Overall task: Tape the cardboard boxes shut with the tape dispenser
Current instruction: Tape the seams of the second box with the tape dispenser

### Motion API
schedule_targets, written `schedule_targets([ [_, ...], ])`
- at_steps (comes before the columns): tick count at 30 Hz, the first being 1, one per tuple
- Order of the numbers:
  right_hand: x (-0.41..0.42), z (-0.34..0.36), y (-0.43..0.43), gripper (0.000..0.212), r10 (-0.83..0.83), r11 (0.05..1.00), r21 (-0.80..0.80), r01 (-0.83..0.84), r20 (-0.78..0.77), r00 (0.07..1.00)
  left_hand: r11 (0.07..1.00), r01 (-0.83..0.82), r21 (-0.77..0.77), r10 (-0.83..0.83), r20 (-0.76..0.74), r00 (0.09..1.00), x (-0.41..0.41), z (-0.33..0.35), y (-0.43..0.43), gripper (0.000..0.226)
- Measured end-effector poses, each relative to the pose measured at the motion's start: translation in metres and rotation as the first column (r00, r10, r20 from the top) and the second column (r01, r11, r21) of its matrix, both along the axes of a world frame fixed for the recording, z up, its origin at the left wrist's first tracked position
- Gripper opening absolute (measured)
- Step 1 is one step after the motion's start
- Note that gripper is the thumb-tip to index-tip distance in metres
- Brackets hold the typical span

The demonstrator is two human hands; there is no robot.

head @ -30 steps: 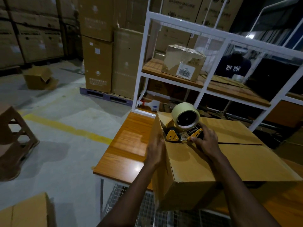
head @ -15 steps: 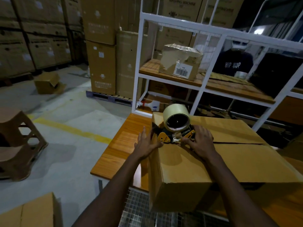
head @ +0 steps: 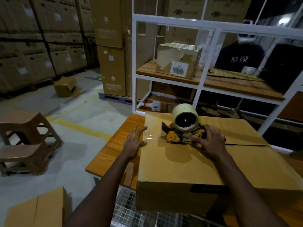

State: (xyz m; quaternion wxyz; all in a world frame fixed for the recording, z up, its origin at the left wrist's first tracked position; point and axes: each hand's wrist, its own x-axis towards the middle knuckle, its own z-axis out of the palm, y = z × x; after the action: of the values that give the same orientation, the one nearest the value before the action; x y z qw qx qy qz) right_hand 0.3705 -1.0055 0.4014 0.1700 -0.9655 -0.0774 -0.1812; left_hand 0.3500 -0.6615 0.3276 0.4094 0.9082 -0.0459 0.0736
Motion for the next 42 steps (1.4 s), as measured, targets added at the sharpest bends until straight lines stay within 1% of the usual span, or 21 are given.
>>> schedule_targets([
  [4,0.001,0.0,-0.036,0.077,-0.043,0.999,-0.017,0.043,-0.006,0.999,0.997,-0.027,0.078,0.029,-0.029,0.999,0.002,0.008,0.003,0.068],
  [7,0.004,-0.003,-0.026,0.08,-0.048,0.997,-0.066,0.048,0.0,0.999,0.997,-0.026,0.074,0.029,-0.042,0.999,0.002,0.017,0.011,0.073],
  [9,0.004,-0.003,-0.012,0.079,-0.047,0.995,-0.087,0.046,-0.01,0.999,0.997,-0.023,0.07,0.028,-0.067,0.997,0.003,0.029,0.02,0.072],
  [12,0.003,0.0,0.011,0.073,-0.054,0.994,-0.099,0.051,-0.037,0.998,0.984,-0.061,0.17,0.085,-0.133,0.987,0.007,0.038,0.041,0.06],
  [14,0.002,0.002,0.023,0.072,-0.056,0.993,-0.103,0.051,-0.048,0.997,0.968,-0.103,0.231,0.142,-0.157,0.977,0.01,0.045,0.054,0.065],
  [15,0.002,0.004,0.026,0.072,-0.057,0.994,-0.1,0.052,-0.049,0.997,0.949,-0.11,0.294,0.162,-0.16,0.974,0.012,0.051,0.057,0.07],
  [16,0.002,0.004,0.027,0.072,-0.059,0.994,-0.096,0.054,-0.049,0.997,0.907,-0.099,0.409,0.177,-0.158,0.971,0.013,0.057,0.054,0.072],
  [18,0.002,0.004,0.028,0.073,-0.058,0.995,-0.089,0.054,-0.046,0.997,0.735,-0.015,0.677,0.146,-0.137,0.98,0.014,0.067,0.035,0.068],
  [19,0.002,0.004,0.027,0.074,-0.054,0.995,-0.082,0.05,-0.045,0.998,0.65,0.03,0.76,0.115,-0.137,0.984,0.011,0.071,0.018,0.067],
  [20,0.002,0.003,0.026,0.073,-0.047,0.996,-0.073,0.044,-0.044,0.998,0.608,0.058,0.792,0.095,-0.145,0.985,0.008,0.071,0.001,0.068],
  [21,0.003,0.003,0.026,0.072,-0.04,0.997,-0.068,0.037,-0.042,0.998,0.597,0.081,0.798,0.09,-0.168,0.982,0.006,0.068,-0.014,0.069],
  [23,0.003,0.002,0.027,0.072,-0.029,0.997,-0.072,0.026,-0.037,0.999,0.621,0.112,0.776,0.088,-0.211,0.974,0.004,0.062,-0.038,0.069],
  [26,0.005,0.0,0.026,0.07,-0.018,0.998,-0.065,0.016,-0.034,0.999,0.613,0.134,0.779,0.052,-0.209,0.977,0.0,0.059,-0.056,0.069],
  [29,0.006,-0.001,0.025,0.069,-0.019,0.998,-0.062,0.016,-0.04,0.999,0.611,0.067,0.789,0.136,-0.188,0.973,-0.002,0.06,-0.047,0.071],
  [31,0.007,0.001,0.024,0.068,-0.017,0.998,-0.058,0.015,-0.036,0.999,0.627,0.023,0.779,0.201,-0.19,0.961,0.001,0.062,-0.037,0.074],
  [34,0.007,0.003,0.017,0.068,0.0,0.999,-0.033,-0.001,-0.03,1.0,0.647,0.011,0.763,0.217,-0.197,0.956,0.001,0.063,-0.032,0.075],
  [37,0.008,0.003,-0.01,0.07,0.0,1.0,-0.021,-0.001,-0.037,0.999,0.641,0.003,0.768,0.229,-0.195,0.954,0.0,0.064,-0.033,0.074],
  [42,0.007,0.005,-0.083,0.07,-0.076,0.996,-0.054,0.075,-0.018,0.997,0.627,0.0,0.779,0.26,-0.209,0.943,0.001,0.066,-0.035,0.072],
])
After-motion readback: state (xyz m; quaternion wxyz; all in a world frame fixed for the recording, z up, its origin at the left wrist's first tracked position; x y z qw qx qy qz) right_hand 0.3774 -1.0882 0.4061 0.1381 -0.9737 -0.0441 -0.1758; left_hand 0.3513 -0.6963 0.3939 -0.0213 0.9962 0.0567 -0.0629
